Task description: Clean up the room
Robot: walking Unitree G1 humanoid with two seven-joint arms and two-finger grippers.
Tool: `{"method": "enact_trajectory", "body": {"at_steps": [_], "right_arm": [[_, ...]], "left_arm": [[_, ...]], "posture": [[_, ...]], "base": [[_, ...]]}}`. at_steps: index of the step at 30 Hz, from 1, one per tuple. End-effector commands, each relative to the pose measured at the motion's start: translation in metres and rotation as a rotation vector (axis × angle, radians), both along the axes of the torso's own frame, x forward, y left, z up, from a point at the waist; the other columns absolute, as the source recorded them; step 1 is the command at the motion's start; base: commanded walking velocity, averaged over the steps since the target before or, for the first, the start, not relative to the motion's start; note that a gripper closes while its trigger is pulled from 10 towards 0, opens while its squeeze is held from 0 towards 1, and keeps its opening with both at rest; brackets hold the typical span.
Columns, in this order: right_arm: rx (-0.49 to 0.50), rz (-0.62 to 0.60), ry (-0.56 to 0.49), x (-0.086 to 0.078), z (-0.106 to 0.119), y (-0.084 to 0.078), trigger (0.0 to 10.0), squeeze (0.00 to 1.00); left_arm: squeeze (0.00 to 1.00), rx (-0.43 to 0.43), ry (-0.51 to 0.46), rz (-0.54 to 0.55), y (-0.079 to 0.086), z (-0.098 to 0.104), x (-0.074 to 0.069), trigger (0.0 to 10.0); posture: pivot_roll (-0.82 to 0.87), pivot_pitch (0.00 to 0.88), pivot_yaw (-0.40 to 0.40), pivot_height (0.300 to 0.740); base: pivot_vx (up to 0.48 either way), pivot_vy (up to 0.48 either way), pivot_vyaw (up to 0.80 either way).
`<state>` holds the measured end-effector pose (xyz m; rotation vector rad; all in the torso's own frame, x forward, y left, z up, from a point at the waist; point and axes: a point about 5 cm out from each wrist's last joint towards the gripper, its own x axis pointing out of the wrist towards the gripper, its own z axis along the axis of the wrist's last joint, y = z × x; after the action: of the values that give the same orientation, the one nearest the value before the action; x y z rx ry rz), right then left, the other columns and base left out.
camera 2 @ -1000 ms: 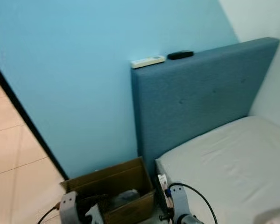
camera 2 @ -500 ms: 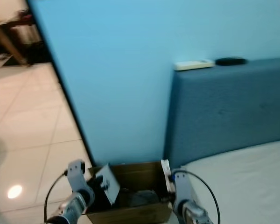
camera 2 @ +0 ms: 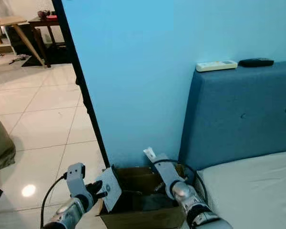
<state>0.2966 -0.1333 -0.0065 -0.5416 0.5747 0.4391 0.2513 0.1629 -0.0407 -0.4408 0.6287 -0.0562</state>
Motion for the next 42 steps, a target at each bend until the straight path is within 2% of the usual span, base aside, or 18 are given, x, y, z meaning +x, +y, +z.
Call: {"method": "enact_trajectory", "body": {"at_steps": [1, 8, 12, 16, 20, 21, 22, 24, 25, 26, 29, 30, 31, 32, 33, 34, 38, 42], "right_arm": [[-0.115, 0.03, -0.044, 0.009, 0.008, -0.005, 10.0, 0.0], [-0.271, 0.115, -0.034, 0.012, 0.009, -0.009, 10.0, 0.0], [-0.271, 0.115, -0.034, 0.012, 0.009, -0.009, 10.0, 0.0], [-0.329, 0.182, -0.05, 0.011, 0.008, -0.002, 10.0, 0.0], [-0.327, 0.186, -0.067, 0.013, 0.01, 0.001, 10.0, 0.0], [-0.325, 0.186, -0.082, 0.015, 0.013, 0.004, 10.0, 0.0], [-0.325, 0.186, -0.082, 0.015, 0.013, 0.004, 10.0, 0.0], [-0.333, 0.2, -0.099, 0.019, 0.017, 0.008, 10.0, 0.0], [-0.333, 0.2, -0.099, 0.019, 0.017, 0.008, 10.0, 0.0], [-0.349, 0.21, -0.102, 0.02, 0.018, 0.009, 10.0, 0.0], [-0.357, 0.212, -0.101, 0.021, 0.019, 0.009, 10.0, 0.0], [-0.369, 0.209, -0.104, 0.022, 0.02, 0.007, 10.0, 0.28], [-0.369, 0.209, -0.104, 0.022, 0.02, 0.007, 10.0, 0.28], [-0.386, 0.197, -0.11, 0.024, 0.021, 0.003, 10.0, 0.89], [-0.386, 0.197, -0.11, 0.024, 0.021, 0.003, 10.0, 0.89], [-0.398, 0.188, -0.108, 0.024, 0.022, -0.001, 10.0, 1.0], [-0.483, 0.137, -0.161, 0.028, 0.026, -0.017, 10.0, 1.0], [-0.519, 0.081, -0.218, 0.03, 0.029, -0.028, 10.0, 1.0]], "left_arm": [[0.0, -0.009, 0.042, -0.015, 0.0, -0.011, -0.016, 10.0], [0.0, -0.007, 0.051, -0.014, 0.012, -0.021, -0.036, 10.0], [0.0, -0.007, 0.051, -0.014, 0.012, -0.021, -0.036, 10.0], [0.0, -0.032, -0.04, -0.008, 0.026, -0.017, -0.044, 10.0], [0.0, -0.04, -0.094, -0.004, 0.03, -0.012, -0.043, 10.0], [0.0, -0.037, -0.174, -0.006, 0.033, -0.001, -0.036, 10.0], [0.0, -0.037, -0.174, -0.006, 0.033, -0.001, -0.036, 10.0], [0.0, -0.03, -0.351, 0.047, 0.049, 0.035, -0.012, 10.0], [0.0, -0.03, -0.351, 0.047, 0.049, 0.035, -0.012, 10.0], [0.0, -0.043, -0.485, 0.078, 0.06, 0.07, 0.006, 10.0], [0.0, -0.05, -0.533, 0.079, 0.062, 0.084, 0.013, 10.0], [0.0, -0.057, -0.588, 0.077, 0.064, 0.1, 0.021, 10.0], [0.0, -0.057, -0.588, 0.077, 0.064, 0.1, 0.021, 10.0], [0.0, -0.065, -0.643, 0.071, 0.064, 0.117, 0.028, 10.0], [0.0, -0.065, -0.643, 0.071, 0.064, 0.117, 0.028, 10.0], [0.0, -0.075, -0.685, 0.063, 0.063, 0.13, 0.03, 10.0], [0.0, -0.103, -0.732, 0.011, 0.054, 0.147, 0.029, 10.0], [0.0, -0.123, -0.717, -0.018, 0.048, 0.144, 0.027, 10.0]], "posture": [[-0.02, 0.076, -0.008, 0.71], [0.05, 0.163, -0.005, 0.71], [0.05, 0.163, -0.005, 0.71], [0.14, 0.274, 0.013, 0.71], [0.16, 0.3, 0.015, 0.71], [0.17, 0.317, 0.016, 0.71], [0.17, 0.317, 0.016, 0.71], [0.2, 0.359, 0.014, 0.71], [0.2, 0.359, 0.014, 0.71], [0.2, 0.376, 0.017, 0.71], [0.2, 0.376, 0.017, 0.71], [0.22, 0.385, 0.017, 0.71], [0.22, 0.385, 0.017, 0.71], [0.22, 0.389, 0.019, 0.71], [0.22, 0.389, 0.019, 0.71], [0.23, 0.388, 0.023, 0.71], [0.23, 0.379, 0.032, 0.71], [0.22, 0.365, 0.045, 0.71]], "base": [[0.0, 0.0, 0.0], [0.0, 0.0, 0.0], [0.0, 0.0, 0.0], [0.0, 0.0, 0.0], [0.0, 0.0, 0.0], [0.0, 0.0, 0.0], [0.0, 0.0, 0.0], [0.0, 0.0, 0.0], [0.0, 0.0, 0.0], [0.0, 0.0, 0.0], [0.0, 0.0, 0.0], [0.0, 0.0, 0.0], [0.0, 0.0, 0.0], [0.0, 0.0, 0.0], [0.0, 0.0, 0.0], [0.0, 0.0, 0.0], [0.0, 0.0, 0.0], [0.0, 0.0, 0.0]]}}
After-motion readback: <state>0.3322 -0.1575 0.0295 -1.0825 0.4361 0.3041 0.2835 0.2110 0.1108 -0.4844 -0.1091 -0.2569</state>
